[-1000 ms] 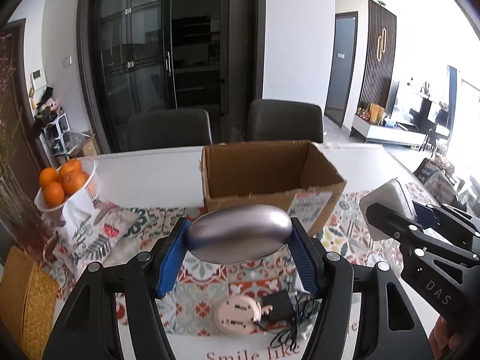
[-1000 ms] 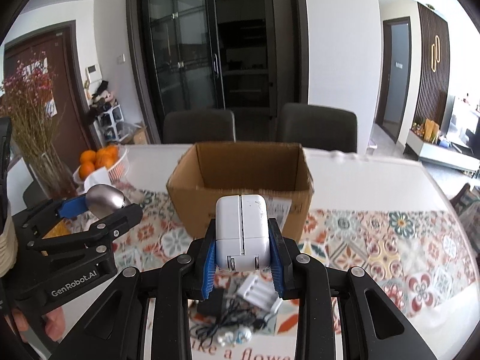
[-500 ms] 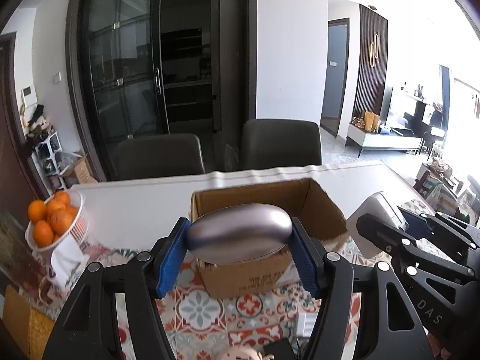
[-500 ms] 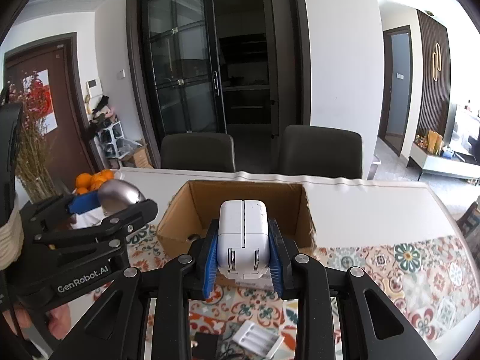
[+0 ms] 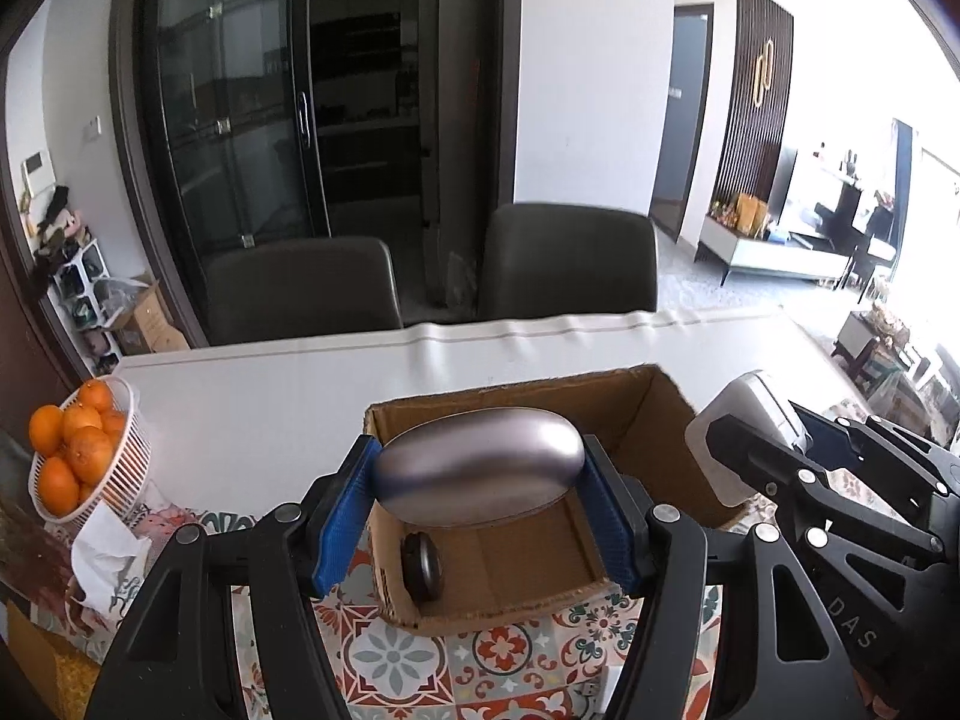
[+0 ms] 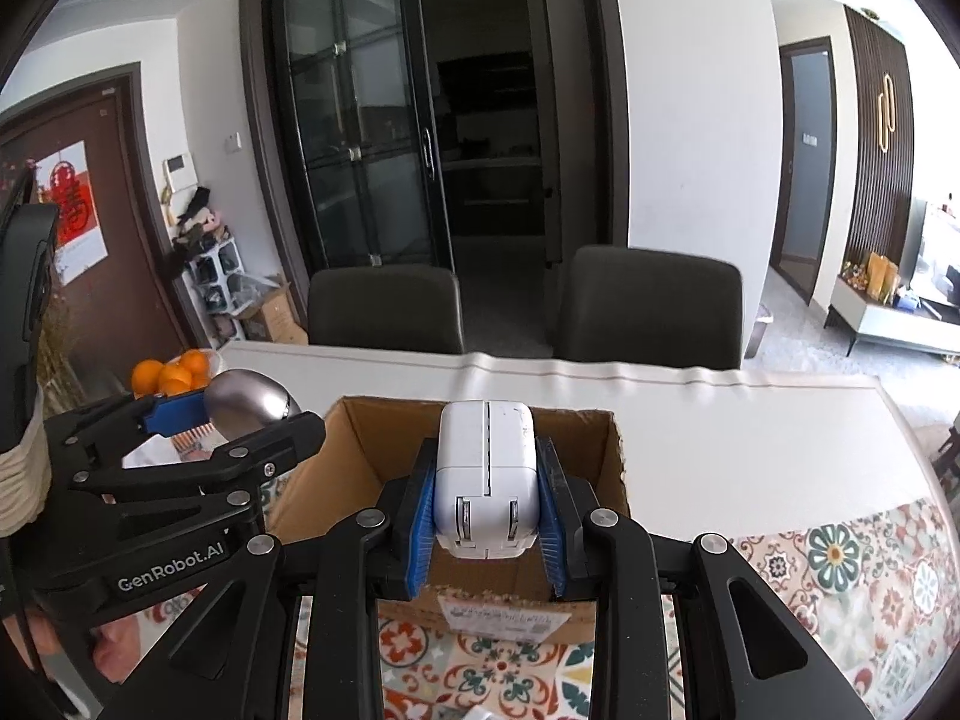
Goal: Organize rigid objects
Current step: 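Lift both held items and carry them over the cardboard box, then open both tools to drop the items into the box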
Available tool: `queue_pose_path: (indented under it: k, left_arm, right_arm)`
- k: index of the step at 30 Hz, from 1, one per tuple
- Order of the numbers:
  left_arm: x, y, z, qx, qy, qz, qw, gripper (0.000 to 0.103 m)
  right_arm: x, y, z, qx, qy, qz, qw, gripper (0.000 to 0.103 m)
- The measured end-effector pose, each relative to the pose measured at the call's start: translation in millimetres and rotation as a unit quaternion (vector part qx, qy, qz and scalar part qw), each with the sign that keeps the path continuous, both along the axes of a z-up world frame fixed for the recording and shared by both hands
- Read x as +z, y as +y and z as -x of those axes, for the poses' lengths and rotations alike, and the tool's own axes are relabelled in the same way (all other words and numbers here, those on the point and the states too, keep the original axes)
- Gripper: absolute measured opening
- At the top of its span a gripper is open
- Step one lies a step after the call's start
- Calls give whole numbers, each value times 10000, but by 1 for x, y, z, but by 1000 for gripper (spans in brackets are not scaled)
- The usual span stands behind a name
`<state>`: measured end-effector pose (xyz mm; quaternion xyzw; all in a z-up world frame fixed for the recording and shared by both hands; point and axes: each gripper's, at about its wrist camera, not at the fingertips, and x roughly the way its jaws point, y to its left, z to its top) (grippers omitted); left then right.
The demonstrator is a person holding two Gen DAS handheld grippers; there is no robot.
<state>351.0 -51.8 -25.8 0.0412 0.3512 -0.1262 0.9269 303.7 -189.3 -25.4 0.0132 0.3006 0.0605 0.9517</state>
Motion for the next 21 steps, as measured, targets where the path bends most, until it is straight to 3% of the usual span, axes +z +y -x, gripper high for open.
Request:
queue_pose_path:
  k: [11, 14, 16, 21]
  left_arm:
    - [-42, -7, -37, 15, 797, -150, 9967, 65]
    - [-45, -5, -38, 68, 798, -137, 9967, 71]
    - [-44, -4, -37, 110, 741, -173, 9970, 77]
    - [-35, -1, -29, 331, 457, -350, 9978, 90]
  right_arm:
    - [-35, -11, -40, -37, 602, -4, 9982, 30]
    - [-44, -14, -46, -55, 756, -59, 9971, 32]
    - [-46, -17, -47, -118, 775, -61, 9969, 47]
    - [-46, -20, -44, -300, 842, -28, 9960, 50]
